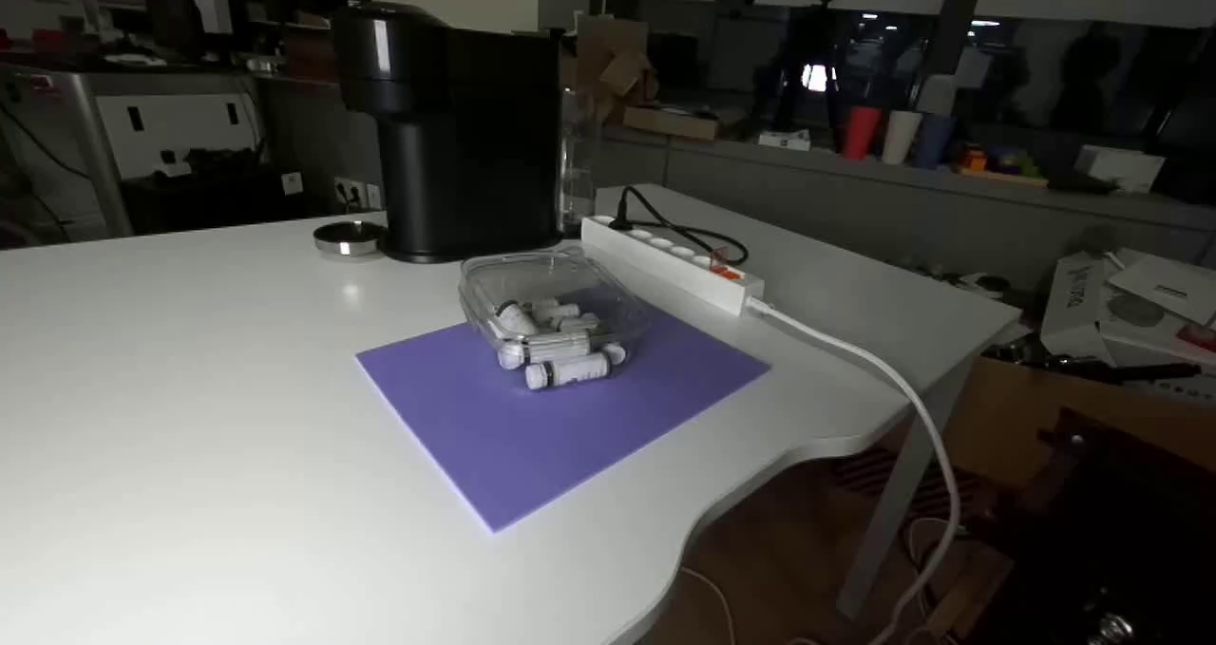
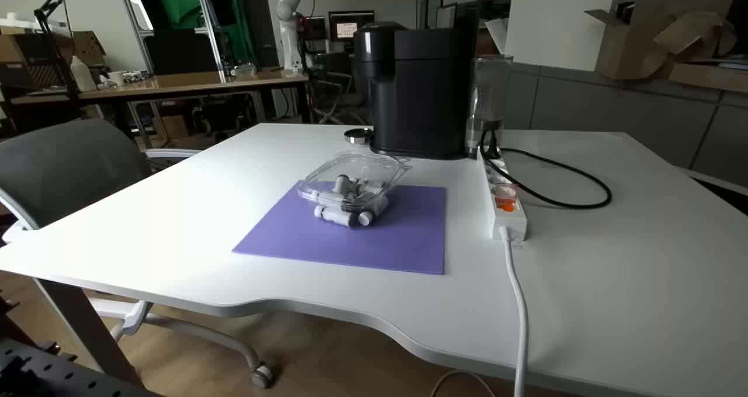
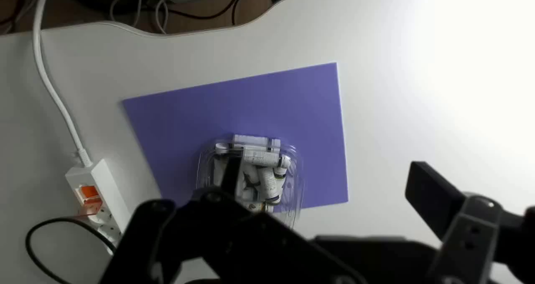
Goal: Turn on the switch on the adapter
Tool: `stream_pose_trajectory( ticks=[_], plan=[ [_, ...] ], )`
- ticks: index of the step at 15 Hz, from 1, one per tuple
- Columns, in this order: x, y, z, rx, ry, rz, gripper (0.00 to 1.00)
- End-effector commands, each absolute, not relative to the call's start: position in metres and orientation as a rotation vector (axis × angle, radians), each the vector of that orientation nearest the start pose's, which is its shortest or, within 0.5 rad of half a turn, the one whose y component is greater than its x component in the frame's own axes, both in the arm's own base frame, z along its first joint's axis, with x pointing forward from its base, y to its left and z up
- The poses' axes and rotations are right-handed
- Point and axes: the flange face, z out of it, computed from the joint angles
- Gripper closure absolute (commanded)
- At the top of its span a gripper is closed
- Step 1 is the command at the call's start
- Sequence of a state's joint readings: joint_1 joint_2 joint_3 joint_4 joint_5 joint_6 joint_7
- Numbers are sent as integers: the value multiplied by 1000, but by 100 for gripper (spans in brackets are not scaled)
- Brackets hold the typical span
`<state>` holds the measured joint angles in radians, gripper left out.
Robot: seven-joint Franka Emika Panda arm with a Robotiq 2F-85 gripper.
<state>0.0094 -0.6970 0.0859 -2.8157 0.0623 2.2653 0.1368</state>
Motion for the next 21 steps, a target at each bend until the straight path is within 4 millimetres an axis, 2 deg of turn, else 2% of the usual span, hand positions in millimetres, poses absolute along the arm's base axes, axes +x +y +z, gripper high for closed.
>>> stream_pose_trajectory(
  ticks=[1,12,14,17,21],
  plan=[
    [333,31,405,-3119,146,-222,0],
    [333,30,403,-3121,147,-211,0],
    [339,26,402,-3121,144,-225,0],
    [350,-5,401,-3128,183,-191,0],
    [359,-74,388,-3135,180,-88,0]
  ],
)
